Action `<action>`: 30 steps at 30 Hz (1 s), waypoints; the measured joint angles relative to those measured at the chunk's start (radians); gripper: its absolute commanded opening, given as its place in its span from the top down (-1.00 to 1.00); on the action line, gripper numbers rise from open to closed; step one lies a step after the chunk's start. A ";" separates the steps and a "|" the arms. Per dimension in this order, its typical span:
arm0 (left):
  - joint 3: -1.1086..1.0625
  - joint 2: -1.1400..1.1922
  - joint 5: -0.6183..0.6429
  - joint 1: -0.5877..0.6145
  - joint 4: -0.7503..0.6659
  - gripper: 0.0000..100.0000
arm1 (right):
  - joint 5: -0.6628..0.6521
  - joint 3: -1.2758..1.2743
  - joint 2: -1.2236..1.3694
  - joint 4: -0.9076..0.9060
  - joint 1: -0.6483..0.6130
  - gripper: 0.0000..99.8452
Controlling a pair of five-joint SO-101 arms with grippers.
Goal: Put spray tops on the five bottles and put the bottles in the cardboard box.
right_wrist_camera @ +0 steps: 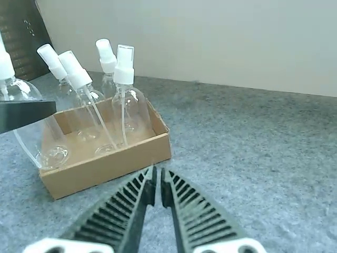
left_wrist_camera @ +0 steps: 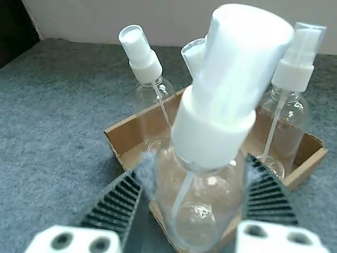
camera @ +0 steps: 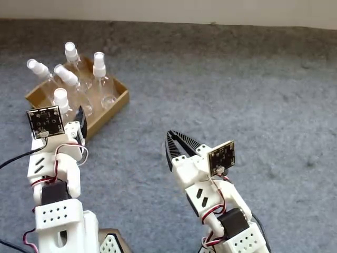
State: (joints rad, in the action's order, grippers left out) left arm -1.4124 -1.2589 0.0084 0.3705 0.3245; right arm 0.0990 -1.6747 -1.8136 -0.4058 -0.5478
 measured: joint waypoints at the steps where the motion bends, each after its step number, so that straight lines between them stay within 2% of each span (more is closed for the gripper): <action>1: 0.000 0.000 0.000 0.000 0.000 0.79 | 0.000 0.000 0.000 0.000 0.000 0.96; 10: 0.023 0.006 0.000 0.000 -0.005 0.79 | 0.000 0.000 0.000 0.000 0.000 0.96; 18: 0.132 0.245 0.000 0.000 -0.006 0.79 | 0.000 0.000 0.000 0.000 0.000 0.96; 30: 0.155 0.423 0.003 0.000 -0.207 0.79 | 0.000 0.000 0.000 0.000 0.000 0.96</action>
State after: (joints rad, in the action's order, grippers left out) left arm -1.2574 -0.8355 0.0115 0.3705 0.1174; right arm 0.0990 -1.6747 -1.8136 -0.4058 -0.5478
